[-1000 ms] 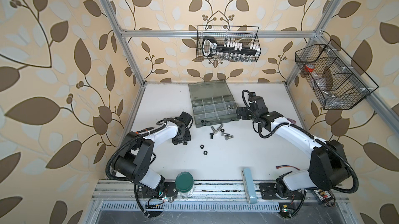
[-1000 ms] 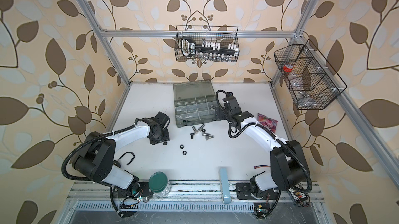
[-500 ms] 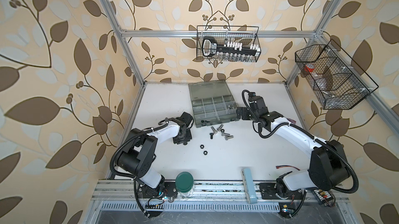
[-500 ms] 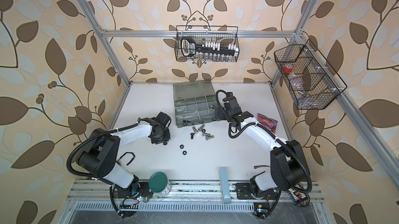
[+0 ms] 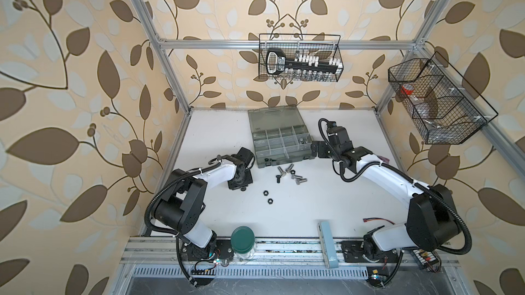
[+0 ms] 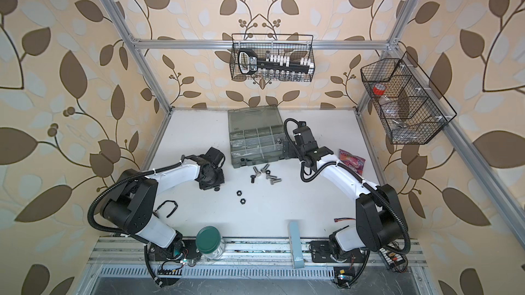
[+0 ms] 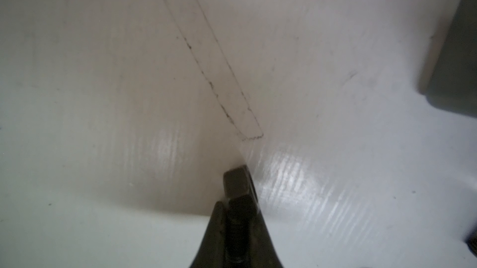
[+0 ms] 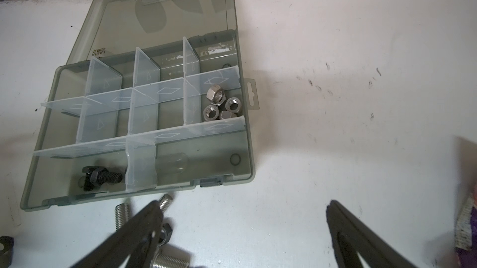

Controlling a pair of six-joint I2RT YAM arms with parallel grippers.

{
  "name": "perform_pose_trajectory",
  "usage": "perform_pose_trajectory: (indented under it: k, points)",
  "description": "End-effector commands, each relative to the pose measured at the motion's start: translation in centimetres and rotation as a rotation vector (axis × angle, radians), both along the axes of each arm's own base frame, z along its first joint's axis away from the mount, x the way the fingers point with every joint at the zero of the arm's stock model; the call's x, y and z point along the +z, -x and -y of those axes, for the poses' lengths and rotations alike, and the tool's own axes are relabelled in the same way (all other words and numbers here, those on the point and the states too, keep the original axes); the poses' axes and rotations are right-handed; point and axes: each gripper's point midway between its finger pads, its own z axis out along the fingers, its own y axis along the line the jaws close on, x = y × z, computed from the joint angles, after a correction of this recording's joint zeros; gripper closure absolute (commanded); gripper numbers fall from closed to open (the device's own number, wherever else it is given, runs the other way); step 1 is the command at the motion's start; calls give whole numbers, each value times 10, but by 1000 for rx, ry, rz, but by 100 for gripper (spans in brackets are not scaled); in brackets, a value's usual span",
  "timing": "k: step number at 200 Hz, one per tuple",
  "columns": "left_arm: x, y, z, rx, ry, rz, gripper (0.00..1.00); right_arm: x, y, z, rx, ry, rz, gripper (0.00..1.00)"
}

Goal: Sort the screws and nuts into containers
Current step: Pick up the screw from the middle-left of the table.

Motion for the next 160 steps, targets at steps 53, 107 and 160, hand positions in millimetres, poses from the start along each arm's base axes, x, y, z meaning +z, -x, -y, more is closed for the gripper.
perform_pose_trajectory:
  k: [53,107,160]
  points:
    - [16,3,2,14,34,7,96,2,0,1,-3,4,11,0]
    - [46,-4,11,-1,91,56,97,3,1,1,-1,2,12,0]
    - [79,-39,36,-43,159,171,97,2,1,-1,1,-3,8,1]
